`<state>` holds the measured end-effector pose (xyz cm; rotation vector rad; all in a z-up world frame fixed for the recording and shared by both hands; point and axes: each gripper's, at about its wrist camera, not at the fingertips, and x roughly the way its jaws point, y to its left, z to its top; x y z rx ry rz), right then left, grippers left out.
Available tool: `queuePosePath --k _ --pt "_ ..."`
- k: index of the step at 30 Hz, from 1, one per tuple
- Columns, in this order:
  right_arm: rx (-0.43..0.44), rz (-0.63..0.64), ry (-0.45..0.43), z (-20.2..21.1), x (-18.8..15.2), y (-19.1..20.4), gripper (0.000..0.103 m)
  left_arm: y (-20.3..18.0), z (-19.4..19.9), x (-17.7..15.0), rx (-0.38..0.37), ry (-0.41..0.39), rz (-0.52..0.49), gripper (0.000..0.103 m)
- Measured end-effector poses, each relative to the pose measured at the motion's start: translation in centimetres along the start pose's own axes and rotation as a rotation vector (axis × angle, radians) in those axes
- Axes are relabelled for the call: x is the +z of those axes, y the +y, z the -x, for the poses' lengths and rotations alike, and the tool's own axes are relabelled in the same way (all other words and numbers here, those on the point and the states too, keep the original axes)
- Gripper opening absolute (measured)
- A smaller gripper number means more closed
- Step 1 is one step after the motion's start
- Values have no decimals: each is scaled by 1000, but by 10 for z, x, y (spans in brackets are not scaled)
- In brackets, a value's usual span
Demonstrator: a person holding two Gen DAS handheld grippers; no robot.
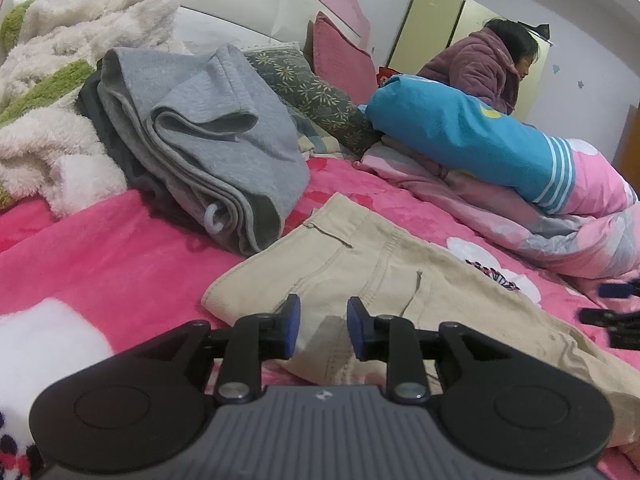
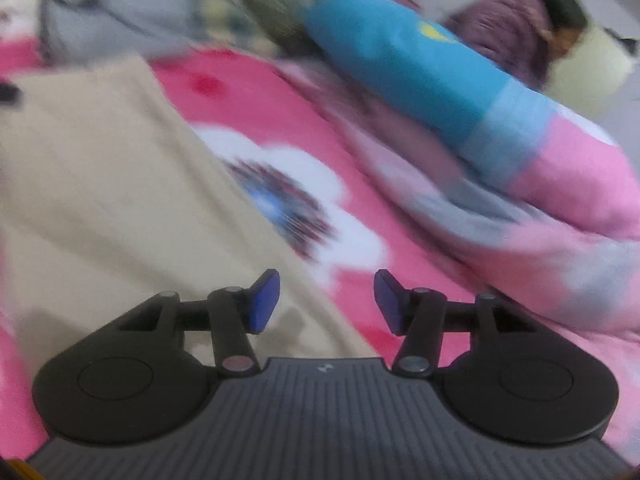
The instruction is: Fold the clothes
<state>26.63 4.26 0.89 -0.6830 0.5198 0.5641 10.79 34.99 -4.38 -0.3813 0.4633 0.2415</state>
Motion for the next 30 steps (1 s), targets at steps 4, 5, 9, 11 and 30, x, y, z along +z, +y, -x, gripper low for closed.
queuePosePath --k 4,5,9,11,30 --pt "141 31 -39 -41 30 33 50 1 0 -1 -6 -2 2 28" --pt "169 31 -41 -52 36 38 50 2 0 -1 -8 -2 1 28" --pt "205 72 3 -83 53 58 31 2 -1 0 -11 1 -1 28" --pt "206 85 24 -91 56 63 11 2 -1 0 -11 2 -1 28" --pt "34 107 -102 -85 64 71 13 6 -1 1 -26 12 25 28"
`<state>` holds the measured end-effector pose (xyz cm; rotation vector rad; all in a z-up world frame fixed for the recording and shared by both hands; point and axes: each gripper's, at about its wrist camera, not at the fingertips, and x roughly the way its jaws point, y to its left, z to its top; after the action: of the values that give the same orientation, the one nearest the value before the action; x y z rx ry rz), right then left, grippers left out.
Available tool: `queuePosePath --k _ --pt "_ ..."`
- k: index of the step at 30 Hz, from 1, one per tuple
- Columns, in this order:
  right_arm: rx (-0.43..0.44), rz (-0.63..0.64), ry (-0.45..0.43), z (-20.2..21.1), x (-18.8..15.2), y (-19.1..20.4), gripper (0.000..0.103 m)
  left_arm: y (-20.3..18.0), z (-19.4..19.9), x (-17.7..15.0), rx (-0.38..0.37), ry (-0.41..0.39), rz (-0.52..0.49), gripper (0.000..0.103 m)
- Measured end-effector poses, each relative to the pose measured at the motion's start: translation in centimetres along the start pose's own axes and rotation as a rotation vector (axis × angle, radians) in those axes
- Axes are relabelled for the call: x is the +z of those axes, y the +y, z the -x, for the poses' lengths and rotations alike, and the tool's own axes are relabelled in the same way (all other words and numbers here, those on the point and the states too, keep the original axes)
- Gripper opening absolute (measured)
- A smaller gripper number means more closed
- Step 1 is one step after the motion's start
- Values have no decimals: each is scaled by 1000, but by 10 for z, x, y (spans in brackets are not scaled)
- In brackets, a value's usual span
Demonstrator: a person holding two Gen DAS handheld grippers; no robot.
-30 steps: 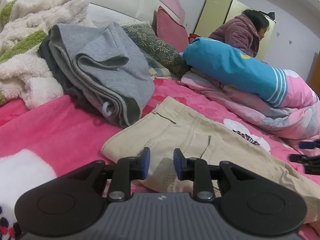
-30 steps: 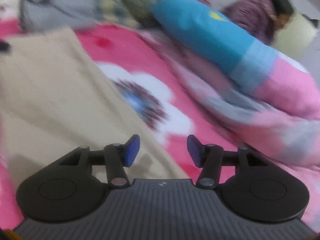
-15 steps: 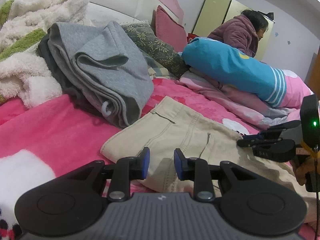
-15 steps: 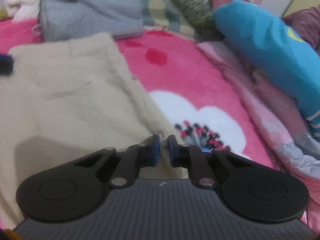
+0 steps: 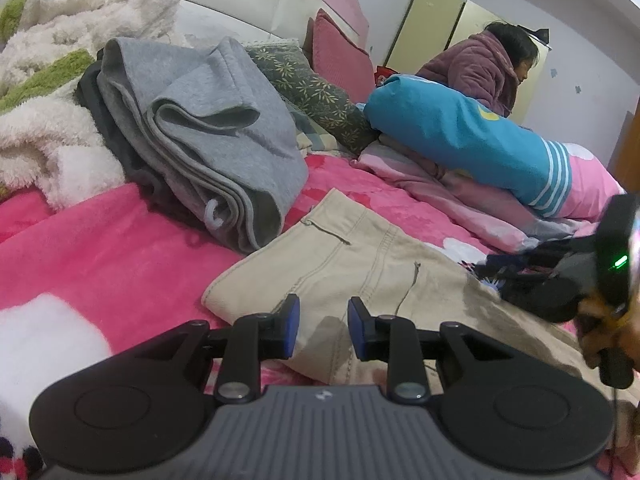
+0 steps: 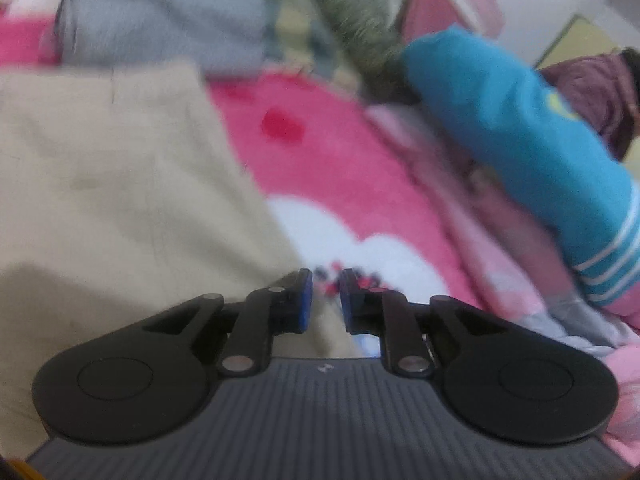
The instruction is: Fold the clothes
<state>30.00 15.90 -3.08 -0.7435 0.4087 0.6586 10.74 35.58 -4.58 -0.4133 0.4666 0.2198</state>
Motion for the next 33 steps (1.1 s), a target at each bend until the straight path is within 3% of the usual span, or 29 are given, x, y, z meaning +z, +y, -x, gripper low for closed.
queuePosePath --k 4,7,10,14,17,21,23,27,33 --pt "136 -126 -29 11 18 -5 13 -1 0 0 5 2 -2 28" --pt "213 -165 53 -17 23 8 13 -2 -1 0 8 2 -10 28" --pt "225 -236 106 -42 22 12 15 -1 -2 1 5 4 -7 29" --pt "163 -263 148 -19 29 -2 20 -2 -1 2 -17 7 1 40" --pt "148 -355 112 36 16 -30 28 -4 2 3 -20 2 9 48" --pt "111 -528 57 137 -30 -70 59 -9 13 5 -18 -23 21 63" --pt "83 -597 59 184 -60 -79 65 -14 22 7 -7 -66 15 74" --pt "28 -762 68 278 -134 -73 90 -21 38 10 -29 -138 5 87" --pt "-68 -929 87 372 -222 -37 100 -33 47 8 -61 -122 12 93"
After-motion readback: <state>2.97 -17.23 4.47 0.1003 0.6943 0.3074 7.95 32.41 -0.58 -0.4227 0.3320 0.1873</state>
